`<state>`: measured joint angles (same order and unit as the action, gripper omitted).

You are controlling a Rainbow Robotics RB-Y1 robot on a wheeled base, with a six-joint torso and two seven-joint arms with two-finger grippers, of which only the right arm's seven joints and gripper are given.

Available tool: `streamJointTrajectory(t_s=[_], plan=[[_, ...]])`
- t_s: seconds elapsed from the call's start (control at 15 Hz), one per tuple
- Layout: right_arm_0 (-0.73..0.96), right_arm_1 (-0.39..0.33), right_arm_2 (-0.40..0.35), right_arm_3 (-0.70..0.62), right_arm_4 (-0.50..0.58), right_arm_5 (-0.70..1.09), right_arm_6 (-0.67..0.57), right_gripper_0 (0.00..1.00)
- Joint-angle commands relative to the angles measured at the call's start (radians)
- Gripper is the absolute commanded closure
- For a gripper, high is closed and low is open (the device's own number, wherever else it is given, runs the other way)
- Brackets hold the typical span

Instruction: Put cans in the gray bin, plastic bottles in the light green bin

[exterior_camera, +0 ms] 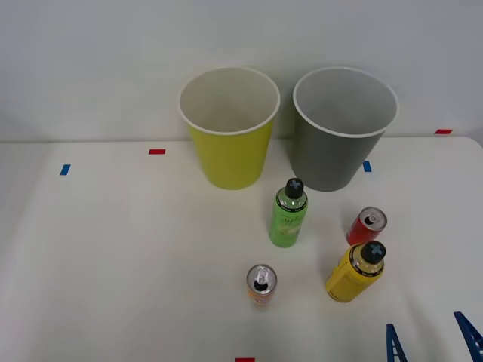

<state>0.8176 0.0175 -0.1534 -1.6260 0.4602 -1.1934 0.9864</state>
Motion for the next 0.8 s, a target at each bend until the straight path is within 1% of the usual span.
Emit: streamJointTrajectory(t_s=[0.07,0.8], plan=[[0.000,0.000,0.000,0.000,0.000,0.000,0.000,0.00],[0.000,0.000,0.000,0.000,0.000,0.000,0.000,0.00]])
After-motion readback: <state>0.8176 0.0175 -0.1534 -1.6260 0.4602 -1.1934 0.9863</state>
